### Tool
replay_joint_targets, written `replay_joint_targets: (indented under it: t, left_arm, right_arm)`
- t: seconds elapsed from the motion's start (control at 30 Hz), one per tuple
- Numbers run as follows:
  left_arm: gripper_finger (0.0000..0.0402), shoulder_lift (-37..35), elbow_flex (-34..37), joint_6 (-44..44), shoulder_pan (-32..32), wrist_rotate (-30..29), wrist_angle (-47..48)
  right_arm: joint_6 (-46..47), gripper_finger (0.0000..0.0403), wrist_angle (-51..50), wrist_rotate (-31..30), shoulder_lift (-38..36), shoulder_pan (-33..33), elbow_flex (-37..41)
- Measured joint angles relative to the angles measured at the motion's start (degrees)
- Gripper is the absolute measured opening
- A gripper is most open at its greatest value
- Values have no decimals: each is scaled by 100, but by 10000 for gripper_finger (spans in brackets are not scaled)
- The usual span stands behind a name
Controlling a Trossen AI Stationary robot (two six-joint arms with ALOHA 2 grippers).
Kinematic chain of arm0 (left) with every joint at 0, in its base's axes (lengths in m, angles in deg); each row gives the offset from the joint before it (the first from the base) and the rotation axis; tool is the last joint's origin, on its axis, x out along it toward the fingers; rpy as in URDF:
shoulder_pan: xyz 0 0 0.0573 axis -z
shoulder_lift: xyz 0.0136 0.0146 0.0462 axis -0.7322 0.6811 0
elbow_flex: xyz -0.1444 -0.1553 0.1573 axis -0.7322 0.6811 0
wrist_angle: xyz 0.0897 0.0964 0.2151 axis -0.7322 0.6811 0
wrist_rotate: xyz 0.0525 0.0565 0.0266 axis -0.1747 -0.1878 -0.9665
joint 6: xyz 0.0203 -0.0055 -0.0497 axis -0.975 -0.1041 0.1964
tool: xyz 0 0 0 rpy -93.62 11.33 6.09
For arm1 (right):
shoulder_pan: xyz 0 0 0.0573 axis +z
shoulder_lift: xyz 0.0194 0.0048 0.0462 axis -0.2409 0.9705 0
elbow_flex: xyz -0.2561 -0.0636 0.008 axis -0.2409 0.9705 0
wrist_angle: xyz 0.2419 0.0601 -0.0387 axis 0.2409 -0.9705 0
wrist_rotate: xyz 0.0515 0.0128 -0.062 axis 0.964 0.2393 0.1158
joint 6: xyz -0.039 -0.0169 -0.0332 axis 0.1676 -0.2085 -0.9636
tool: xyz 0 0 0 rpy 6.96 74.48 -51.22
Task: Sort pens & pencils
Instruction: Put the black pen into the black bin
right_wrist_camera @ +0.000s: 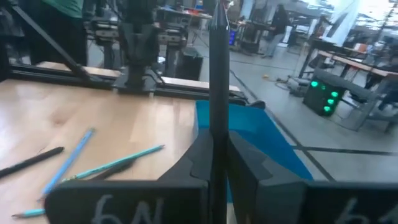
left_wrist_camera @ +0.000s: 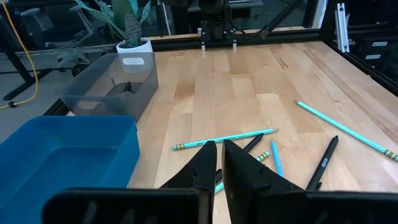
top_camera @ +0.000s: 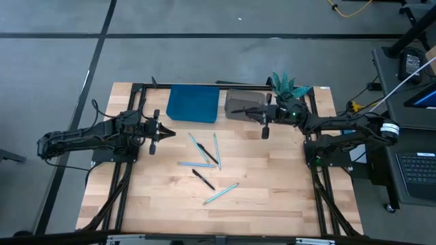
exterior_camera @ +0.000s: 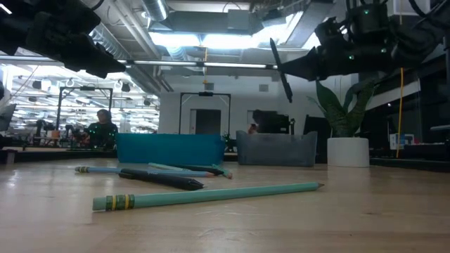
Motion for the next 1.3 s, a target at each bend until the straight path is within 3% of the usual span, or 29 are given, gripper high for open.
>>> replay_joint_targets:
  t: [0.4,0.73,0.87,1.2,1.3]
  left_arm:
    - [6,0,0,-13,0,-48,-2]
    - [24,1,0,-142,0,-48,-9]
    - [18,0,0,-142,0,-48,-10]
    - [3,1,0,-140,0,-48,-7]
    - [10,2,0,-140,0,-47,-7]
  right_arm:
    - [-52,29,84,-1080,123,-286,4]
    - [-68,29,83,-915,802,-636,-183]
    - [-210,29,-641,-781,1115,-711,-623]
    - [-526,29,-4020,-701,1517,-918,-2290]
    - [-543,29,-4498,-576,1632,-942,-2539]
